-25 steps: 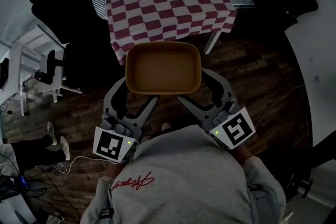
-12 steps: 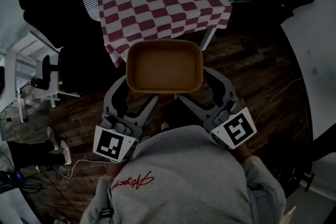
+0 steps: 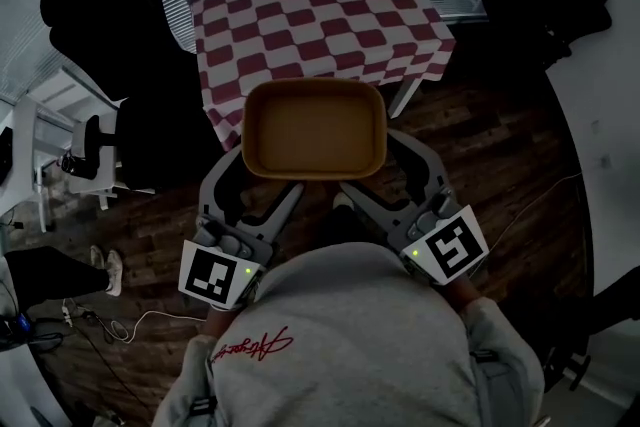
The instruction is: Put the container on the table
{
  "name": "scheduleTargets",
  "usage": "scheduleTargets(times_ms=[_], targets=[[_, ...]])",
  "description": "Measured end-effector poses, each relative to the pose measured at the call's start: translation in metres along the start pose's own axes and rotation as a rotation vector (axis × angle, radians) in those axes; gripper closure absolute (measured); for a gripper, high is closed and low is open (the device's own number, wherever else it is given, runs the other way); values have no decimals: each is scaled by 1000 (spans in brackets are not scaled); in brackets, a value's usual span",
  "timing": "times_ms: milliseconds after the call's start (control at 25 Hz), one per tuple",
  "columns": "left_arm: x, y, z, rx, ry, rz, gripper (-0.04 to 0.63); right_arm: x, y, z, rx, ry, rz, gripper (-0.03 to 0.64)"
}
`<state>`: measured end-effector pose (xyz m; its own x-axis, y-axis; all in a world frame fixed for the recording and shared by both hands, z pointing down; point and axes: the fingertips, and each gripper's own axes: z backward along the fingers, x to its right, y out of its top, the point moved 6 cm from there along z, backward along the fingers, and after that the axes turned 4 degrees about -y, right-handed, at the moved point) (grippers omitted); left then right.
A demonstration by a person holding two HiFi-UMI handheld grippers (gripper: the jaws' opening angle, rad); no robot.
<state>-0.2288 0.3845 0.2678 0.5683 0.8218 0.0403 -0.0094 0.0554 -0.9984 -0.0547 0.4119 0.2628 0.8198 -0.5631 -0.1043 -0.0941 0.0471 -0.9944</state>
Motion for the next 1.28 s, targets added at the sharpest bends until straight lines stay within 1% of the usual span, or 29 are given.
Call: scheduleTargets(times_ms=[320,680,1120,1280], targets=[[-31,6,-48,-1,0,-19,276,49,2,-30,5,3,-12,311],[-53,8,-97,4,13,-23,276,100,3,-54,9,17,-9,311],[-57,6,-150,6,24,-34,276,154,-3,-59,28,30,-4,311],[-58,4,-162,1,42,-37,276,168,-7,-63,22,46,-9,311]])
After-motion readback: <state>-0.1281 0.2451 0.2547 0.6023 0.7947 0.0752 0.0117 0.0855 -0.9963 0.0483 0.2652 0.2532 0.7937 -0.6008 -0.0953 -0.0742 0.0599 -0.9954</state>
